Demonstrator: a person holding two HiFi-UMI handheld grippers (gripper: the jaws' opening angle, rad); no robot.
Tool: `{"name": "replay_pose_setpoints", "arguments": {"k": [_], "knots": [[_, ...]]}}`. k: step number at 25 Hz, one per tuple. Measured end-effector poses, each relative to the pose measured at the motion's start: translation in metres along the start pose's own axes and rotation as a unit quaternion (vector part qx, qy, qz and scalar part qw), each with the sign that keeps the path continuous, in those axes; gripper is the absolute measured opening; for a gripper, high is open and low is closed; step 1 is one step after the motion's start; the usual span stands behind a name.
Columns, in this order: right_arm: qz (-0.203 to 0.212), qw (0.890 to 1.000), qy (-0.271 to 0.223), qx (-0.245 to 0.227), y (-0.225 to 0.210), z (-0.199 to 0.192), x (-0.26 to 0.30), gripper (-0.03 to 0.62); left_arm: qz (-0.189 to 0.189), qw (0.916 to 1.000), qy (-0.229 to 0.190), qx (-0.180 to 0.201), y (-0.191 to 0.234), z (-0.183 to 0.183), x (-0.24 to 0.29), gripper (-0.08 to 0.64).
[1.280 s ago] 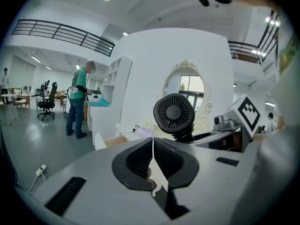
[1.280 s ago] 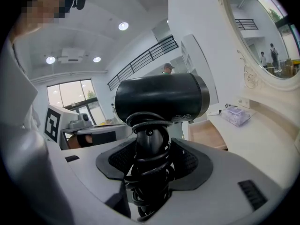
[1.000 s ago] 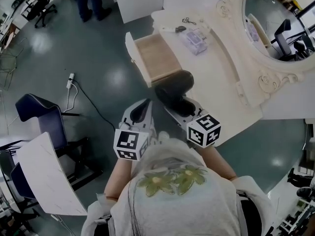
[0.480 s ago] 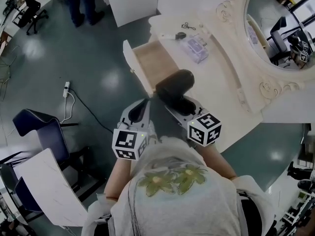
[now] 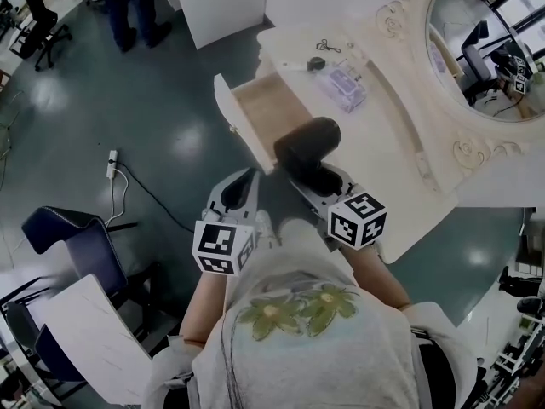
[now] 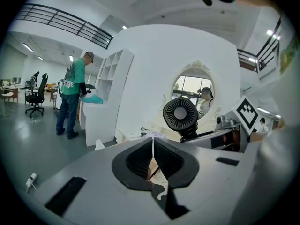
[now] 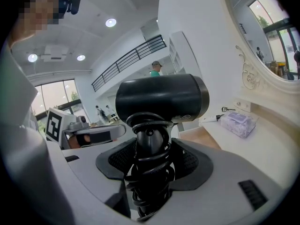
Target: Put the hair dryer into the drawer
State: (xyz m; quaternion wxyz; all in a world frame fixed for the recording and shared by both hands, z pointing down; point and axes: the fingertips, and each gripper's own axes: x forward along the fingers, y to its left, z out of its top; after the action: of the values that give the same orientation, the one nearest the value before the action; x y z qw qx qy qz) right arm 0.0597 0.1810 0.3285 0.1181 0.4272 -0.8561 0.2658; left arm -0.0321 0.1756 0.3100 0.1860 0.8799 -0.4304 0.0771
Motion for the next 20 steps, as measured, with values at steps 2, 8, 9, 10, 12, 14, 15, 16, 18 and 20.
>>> {"name": "replay_pose_setpoints", "arguments": {"k": [2,8,9,10,12,14,15,16,18,20], "knots": [[-0.003,1.000,0.000,0.002,-0.001,0.002,0.004,0.229,-0.002,1.0000,0.001,-0.003,0.004,-0.001,0.001,0.017],[-0.008,1.000,0.008,0.001,-0.004,0.004,0.016,0.229,-0.005,0.9998,0.011,-0.015,0.014,-0.008,0.006,0.017],[-0.008,1.000,0.009,0.000,-0.005,0.004,0.018,0.229,-0.005,0.9998,0.012,-0.017,0.015,-0.009,0.007,0.017],[-0.008,1.000,0.011,0.000,-0.007,0.004,0.021,0.229,-0.004,0.9997,0.013,-0.020,0.017,-0.010,0.008,0.017],[-0.009,1.000,0.015,-0.001,-0.011,0.005,0.025,0.229,-0.002,0.9996,0.013,-0.023,0.019,-0.012,0.010,0.017],[-0.009,1.000,0.017,0.000,-0.014,0.006,0.029,0.229,0.000,0.9995,0.015,-0.027,0.021,-0.013,0.014,0.017],[-0.008,1.000,0.018,0.000,-0.015,0.007,0.031,0.229,0.001,0.9995,0.015,-0.027,0.022,-0.013,0.015,0.017],[-0.007,1.000,0.018,0.000,-0.017,0.009,0.034,0.229,0.002,0.9995,0.015,-0.028,0.024,-0.012,0.017,0.017],[-0.005,1.000,0.019,-0.002,-0.021,0.012,0.039,0.229,0.005,0.9995,0.014,-0.027,0.028,-0.009,0.022,0.017],[-0.003,1.000,0.020,-0.002,-0.027,0.016,0.045,0.229,0.009,0.9995,0.012,-0.027,0.034,-0.005,0.029,0.017]]}}
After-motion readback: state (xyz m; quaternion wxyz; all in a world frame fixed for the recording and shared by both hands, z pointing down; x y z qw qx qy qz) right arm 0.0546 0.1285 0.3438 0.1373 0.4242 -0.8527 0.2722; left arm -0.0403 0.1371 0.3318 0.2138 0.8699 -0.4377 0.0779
